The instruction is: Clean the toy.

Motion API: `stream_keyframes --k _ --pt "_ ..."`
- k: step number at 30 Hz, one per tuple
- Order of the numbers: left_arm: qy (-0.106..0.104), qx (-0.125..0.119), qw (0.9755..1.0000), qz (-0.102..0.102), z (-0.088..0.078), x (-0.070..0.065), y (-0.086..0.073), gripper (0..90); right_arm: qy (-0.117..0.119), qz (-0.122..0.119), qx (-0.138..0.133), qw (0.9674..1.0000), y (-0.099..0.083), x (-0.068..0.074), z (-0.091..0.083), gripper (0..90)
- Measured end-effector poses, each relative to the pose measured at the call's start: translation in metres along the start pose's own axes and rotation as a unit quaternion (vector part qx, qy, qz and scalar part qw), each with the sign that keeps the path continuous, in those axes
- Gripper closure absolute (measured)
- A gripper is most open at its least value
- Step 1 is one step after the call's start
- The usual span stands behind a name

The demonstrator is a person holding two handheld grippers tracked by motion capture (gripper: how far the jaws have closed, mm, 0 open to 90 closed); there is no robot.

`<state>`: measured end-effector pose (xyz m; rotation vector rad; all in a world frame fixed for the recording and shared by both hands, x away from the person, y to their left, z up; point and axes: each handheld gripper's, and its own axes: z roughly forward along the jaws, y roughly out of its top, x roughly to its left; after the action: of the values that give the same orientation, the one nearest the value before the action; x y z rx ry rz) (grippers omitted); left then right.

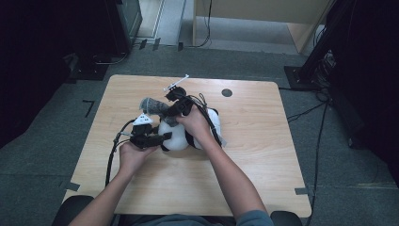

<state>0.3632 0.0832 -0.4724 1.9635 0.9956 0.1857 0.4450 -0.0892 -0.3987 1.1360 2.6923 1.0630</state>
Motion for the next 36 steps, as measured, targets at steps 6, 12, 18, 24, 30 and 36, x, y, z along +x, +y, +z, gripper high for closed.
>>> stream_keyframes --k 6,12,18,24,30,36 --pt "-0.001 0.001 1.0000 -0.007 0.001 0.001 0.000 49.2 -0.037 0.009 0.009 0.9992 -0.008 -0.017 -0.010 75.9" --pt "-0.003 0.001 0.9999 -0.010 0.001 0.002 0.000 49.0 -0.057 0.021 0.023 0.9979 -0.018 -0.037 -0.022 76.0" --pt "-0.002 0.001 1.0000 -0.009 0.002 0.002 0.000 49.1 -0.062 0.037 0.016 0.9973 -0.024 -0.049 -0.035 76.5" --pt "-0.003 0.001 0.9999 -0.011 0.002 0.002 0.000 49.1 -0.072 0.041 0.004 0.9965 -0.031 -0.062 -0.048 76.1" --pt "0.001 0.001 1.0000 -0.010 0.002 0.001 0.000 48.9 -0.073 0.058 -0.004 0.9956 -0.040 -0.077 -0.061 77.1" --pt "0.000 0.002 1.0000 -0.008 0.001 0.001 0.000 49.2 -0.081 0.071 -0.020 0.9940 -0.054 -0.089 -0.073 76.9"
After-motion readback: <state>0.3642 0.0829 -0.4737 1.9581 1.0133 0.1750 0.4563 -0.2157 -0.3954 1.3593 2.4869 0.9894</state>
